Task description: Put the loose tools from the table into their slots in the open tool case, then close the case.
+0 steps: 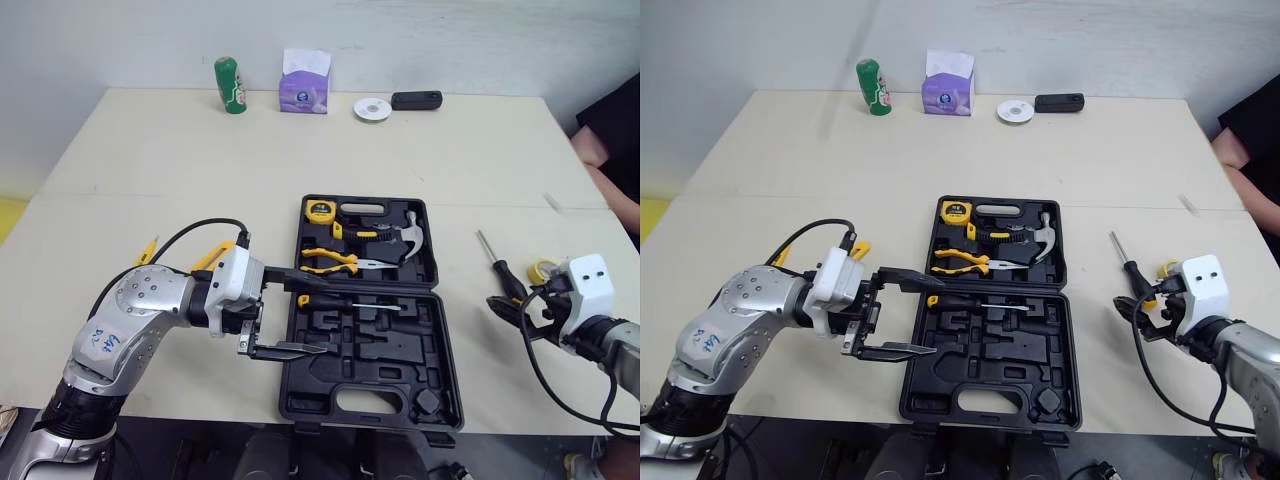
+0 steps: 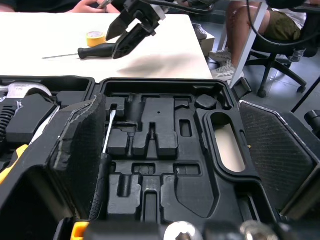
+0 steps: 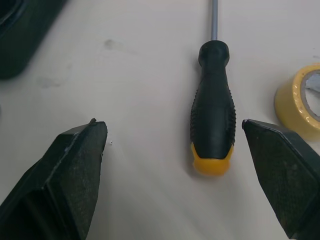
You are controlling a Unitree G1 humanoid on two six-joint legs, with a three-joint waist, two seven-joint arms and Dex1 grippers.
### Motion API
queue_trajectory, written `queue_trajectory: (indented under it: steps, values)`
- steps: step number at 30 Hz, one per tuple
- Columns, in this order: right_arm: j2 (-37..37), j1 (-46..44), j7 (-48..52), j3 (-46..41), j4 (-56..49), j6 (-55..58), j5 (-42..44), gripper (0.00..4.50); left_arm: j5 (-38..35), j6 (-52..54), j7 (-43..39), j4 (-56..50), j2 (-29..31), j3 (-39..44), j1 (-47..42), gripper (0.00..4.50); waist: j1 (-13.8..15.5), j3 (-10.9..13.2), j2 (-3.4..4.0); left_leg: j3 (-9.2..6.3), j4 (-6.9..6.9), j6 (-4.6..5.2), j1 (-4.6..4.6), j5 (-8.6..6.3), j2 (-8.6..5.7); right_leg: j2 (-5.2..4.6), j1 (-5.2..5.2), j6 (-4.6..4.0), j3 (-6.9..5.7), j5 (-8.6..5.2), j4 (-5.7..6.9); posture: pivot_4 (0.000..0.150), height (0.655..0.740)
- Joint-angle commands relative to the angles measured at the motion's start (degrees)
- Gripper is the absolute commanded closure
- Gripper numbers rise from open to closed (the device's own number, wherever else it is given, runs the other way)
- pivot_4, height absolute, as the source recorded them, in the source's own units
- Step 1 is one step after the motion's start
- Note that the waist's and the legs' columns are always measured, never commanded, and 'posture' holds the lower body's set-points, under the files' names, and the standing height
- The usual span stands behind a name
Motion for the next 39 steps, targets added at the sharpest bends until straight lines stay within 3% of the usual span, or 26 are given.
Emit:
queue_trajectory:
  steps: [1, 16, 20, 21, 23, 25, 33, 39]
  values:
    - [-1.9, -3.0, 1.1, 1.5, 2.6, 2.2, -0.8, 0.0, -0.2, 0.0, -0.2, -2.8, -0.3, -0.2, -0.6, 0.05, 0.0, 0.0, 0.0, 0.0, 0.0, 0.0, -0.01, 0.0, 0.0, 0.0, 0.0, 0.0, 0.0, 0.0, -0.01, 0.15, 0.74]
    - [-0.9, -9.5, 2.9, 5.6, 11.9, 3.7, -2.6, 0.0, -2.5, 0.7, -1.1, -5.2, -1.8, -0.1, 0.1, 0.05, -0.1, 0.0, 0.0, -0.04, 0.1, 0.03, -0.05, 0.02, 0.0, 0.04, 0.06, 0.03, -0.05, 0.02, -0.05, 0.15, 0.74]
    - [-0.3, -9.6, 3.4, 5.6, 13.4, 2.6, -3.8, 1.23, -2.1, 0.5, -2.1, -5.6, -1.1, -0.2, 1.2, 0.0, -0.1, 0.0, 0.0, -0.05, 0.14, 0.03, -0.05, 0.02, 0.02, 0.06, 0.07, 0.02, -0.05, 0.02, -0.04, 0.15, 0.74]
    - [0.1, -9.3, 3.5, 5.2, 13.7, 2.0, -3.9, 1.86, -2.7, 1.4, -2.9, -5.9, -0.5, -0.2, 1.6, 0.0, -0.1, 0.0, 0.0, -0.06, 0.14, 0.01, -0.05, 0.01, 0.04, 0.08, 0.07, 0.02, -0.05, 0.02, -0.05, 0.15, 0.74]
    - [0.8, -9.0, 3.4, 4.3, 13.8, 1.7, -3.9, 2.53, -3.1, 1.7, -3.3, -5.5, -0.5, -0.1, 1.6, 0.0, -0.2, 0.0, 0.0, -0.05, 0.14, 0.0, -0.05, 0.01, 0.09, 0.14, 0.07, 0.02, -0.04, 0.02, -0.06, 0.15, 0.74]
    - [1.3, -8.5, 3.4, 3.3, 13.5, 1.5, -3.8, 3.49, -2.5, 0.8, -3.6, -4.8, -1.1, -0.3, 1.1, 0.0, -0.1, 0.0, 0.0, -0.07, 0.15, -0.01, -0.06, 0.01, 0.11, 0.19, 0.08, 0.01, -0.03, 0.02, -0.06, 0.15, 0.74]
    - [3.4, -5.5, 6.1, -0.9, 7.6, -6.5, -3.0, 3.55, 0.4, -3.5, -4.5, -0.6, -2.6, 0.0, -0.7, 0.0, 0.0, 0.0, 0.01, -0.17, 0.57, -0.12, -0.27, -0.15, 0.38, 0.48, 0.07, -0.02, -0.03, 0.04, -0.07, 0.15, 0.74]
    - [-4.0, -3.1, 17.0, 1.0, 0.8, -17.3, -5.7, 3.55, 1.0, -5.0, -6.8, 4.9, 0.3, 3.3, -1.7, 0.0, -0.2, 0.0, 0.07, 0.11, 0.7, -0.12, -0.73, -0.12, 0.46, 0.62, -0.66, -0.08, 0.22, 0.07, 0.27, 0.15, 0.74]
